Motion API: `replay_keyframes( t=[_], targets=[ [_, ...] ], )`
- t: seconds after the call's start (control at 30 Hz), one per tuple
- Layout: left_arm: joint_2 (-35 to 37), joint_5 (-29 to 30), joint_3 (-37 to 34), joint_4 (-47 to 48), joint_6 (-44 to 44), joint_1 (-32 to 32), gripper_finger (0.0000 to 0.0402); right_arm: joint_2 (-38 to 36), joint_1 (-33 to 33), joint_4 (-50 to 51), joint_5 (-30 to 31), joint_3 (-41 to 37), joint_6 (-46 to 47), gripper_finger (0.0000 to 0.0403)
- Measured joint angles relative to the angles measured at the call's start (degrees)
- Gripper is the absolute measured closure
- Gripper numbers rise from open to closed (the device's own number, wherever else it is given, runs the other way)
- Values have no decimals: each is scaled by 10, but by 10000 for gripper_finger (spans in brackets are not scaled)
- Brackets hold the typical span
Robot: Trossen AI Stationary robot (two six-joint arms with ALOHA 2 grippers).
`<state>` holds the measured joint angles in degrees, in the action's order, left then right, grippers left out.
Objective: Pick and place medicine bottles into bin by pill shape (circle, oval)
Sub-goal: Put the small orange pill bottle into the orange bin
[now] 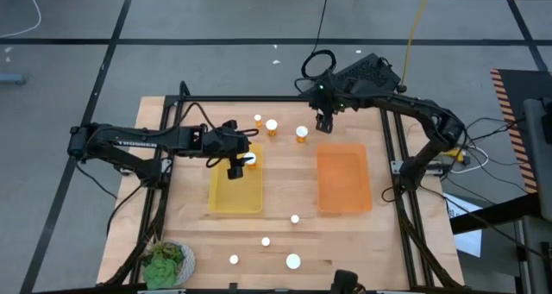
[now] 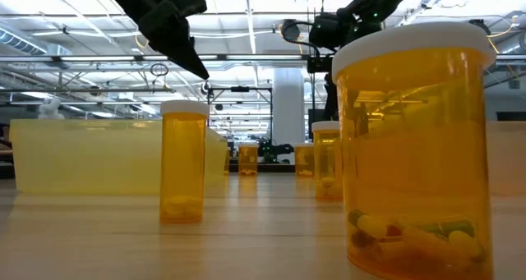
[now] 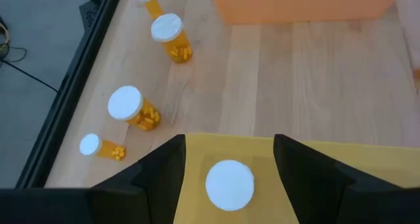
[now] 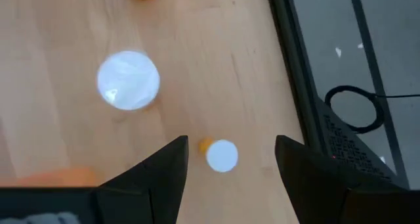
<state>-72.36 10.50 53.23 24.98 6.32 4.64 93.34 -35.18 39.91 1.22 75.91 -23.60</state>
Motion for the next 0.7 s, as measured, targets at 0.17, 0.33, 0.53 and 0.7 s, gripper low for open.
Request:
replay_keyframes(
  t=[0.17, 0.33, 0.53, 0.7],
  targets=[
    [0, 0, 0, 0, 0, 2, 167, 33, -16, 7, -7, 6, -11, 182],
    [0, 0, 0, 0, 0, 2, 167, 59, -16, 12, -29, 6, -12, 179],
    [0, -1, 0, 0, -5, 2, 167, 82, -20, 10, -28, 6, -11, 170],
    [0, -1, 0, 0, -6, 2, 167, 91, -20, 7, -28, 5, -11, 174]
  ],
)
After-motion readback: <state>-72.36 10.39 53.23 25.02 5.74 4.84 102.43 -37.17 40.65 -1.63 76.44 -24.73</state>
